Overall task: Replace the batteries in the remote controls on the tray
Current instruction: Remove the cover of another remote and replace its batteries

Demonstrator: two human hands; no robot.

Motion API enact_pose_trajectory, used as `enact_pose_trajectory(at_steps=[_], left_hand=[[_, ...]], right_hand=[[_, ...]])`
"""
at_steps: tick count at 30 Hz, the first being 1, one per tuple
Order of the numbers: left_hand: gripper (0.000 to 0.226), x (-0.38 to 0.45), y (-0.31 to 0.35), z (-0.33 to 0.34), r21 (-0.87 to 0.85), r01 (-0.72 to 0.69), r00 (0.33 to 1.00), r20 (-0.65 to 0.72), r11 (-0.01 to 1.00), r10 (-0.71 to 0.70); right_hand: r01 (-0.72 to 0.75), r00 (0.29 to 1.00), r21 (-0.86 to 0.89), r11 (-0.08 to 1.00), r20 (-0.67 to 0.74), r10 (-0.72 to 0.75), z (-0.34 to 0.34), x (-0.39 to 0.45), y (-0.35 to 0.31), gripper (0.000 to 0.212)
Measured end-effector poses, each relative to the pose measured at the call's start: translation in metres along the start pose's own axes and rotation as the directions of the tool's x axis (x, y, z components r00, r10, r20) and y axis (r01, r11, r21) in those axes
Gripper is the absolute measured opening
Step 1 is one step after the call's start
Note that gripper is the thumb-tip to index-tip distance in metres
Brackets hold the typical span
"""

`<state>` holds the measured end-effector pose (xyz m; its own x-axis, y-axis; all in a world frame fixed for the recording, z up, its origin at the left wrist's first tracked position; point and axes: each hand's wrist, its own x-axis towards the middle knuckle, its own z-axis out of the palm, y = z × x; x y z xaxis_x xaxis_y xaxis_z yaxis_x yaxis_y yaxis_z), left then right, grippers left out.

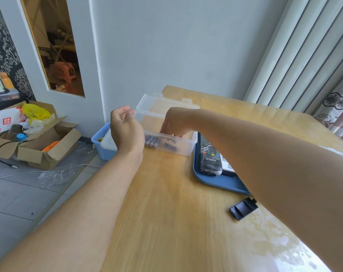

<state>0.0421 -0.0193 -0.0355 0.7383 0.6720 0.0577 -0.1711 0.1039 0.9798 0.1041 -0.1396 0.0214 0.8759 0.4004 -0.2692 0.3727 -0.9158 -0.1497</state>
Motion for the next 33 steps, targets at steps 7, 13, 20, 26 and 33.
enact_pose_trajectory(at_steps=[7, 13, 20, 26, 33], left_hand=[[0.025, -0.001, -0.001, -0.001, 0.003, 0.001, 1.000, 0.008, 1.000, -0.001], [0.019, -0.022, 0.006, -0.005, 0.175, -0.506, 0.862, 0.127, 0.845, 0.490], [0.008, -0.084, 0.013, 0.020, -0.105, -0.429, 0.752, 0.509, 0.897, 0.419], [0.009, -0.112, 0.024, 0.041, -0.089, -0.509, 0.602, 0.674, 0.856, 0.428], [0.009, -0.162, 0.029, 0.086, -0.007, -0.496, 0.536, 0.784, 0.868, 0.313]], right_hand=[[-0.010, 1.000, 0.213, 0.977, -0.012, 0.012, -0.006, -0.008, 0.005, 0.022], [0.136, 0.963, 0.616, 0.776, -0.265, 0.041, -0.030, -0.048, 0.031, 0.021], [0.179, 0.983, 0.942, 0.282, -0.186, -0.005, -0.006, -0.124, 0.085, 0.012], [0.125, 0.987, 0.976, 0.181, -0.103, -0.122, 0.017, -0.177, 0.131, 0.016], [0.004, 0.996, 1.000, 0.025, -0.001, -0.089, 0.039, -0.218, 0.178, 0.032]])
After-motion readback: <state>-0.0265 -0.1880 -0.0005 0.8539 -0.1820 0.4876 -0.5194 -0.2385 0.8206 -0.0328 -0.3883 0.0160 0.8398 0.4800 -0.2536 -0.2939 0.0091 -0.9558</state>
